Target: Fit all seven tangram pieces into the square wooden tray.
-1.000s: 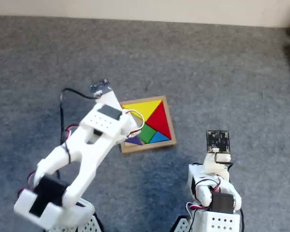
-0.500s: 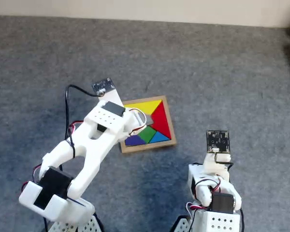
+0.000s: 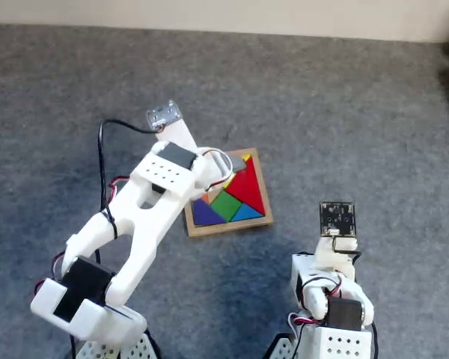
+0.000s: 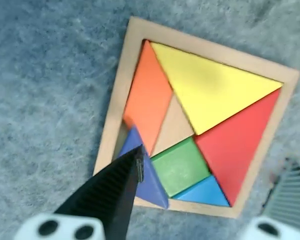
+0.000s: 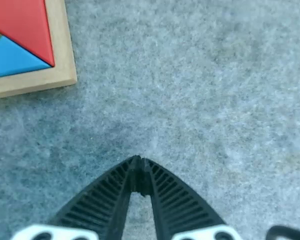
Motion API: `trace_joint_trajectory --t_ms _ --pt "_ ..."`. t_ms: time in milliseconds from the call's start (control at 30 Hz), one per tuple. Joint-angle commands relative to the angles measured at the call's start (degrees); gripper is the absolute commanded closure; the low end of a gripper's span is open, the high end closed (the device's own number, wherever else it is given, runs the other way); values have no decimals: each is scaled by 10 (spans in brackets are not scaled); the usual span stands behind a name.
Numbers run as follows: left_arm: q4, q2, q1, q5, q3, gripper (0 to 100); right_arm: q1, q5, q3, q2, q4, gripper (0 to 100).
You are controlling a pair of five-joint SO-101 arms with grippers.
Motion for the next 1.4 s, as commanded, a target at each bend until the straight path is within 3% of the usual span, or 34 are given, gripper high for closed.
trace_joint_trajectory --t_ms 0,333,533,767,1367 --pt "-8 3 10 4 -30 611 6 6 58 -10 4 993" --pt "-8 145 7 1 -53 611 6 6 58 -10 4 993" --pt "14 153 5 1 -56 611 6 6 58 -10 4 993" --pt "125 111 7 4 -82 611 6 6 58 -10 4 993" --pt "122 -16 3 1 -33 611 6 6 58 -10 4 993"
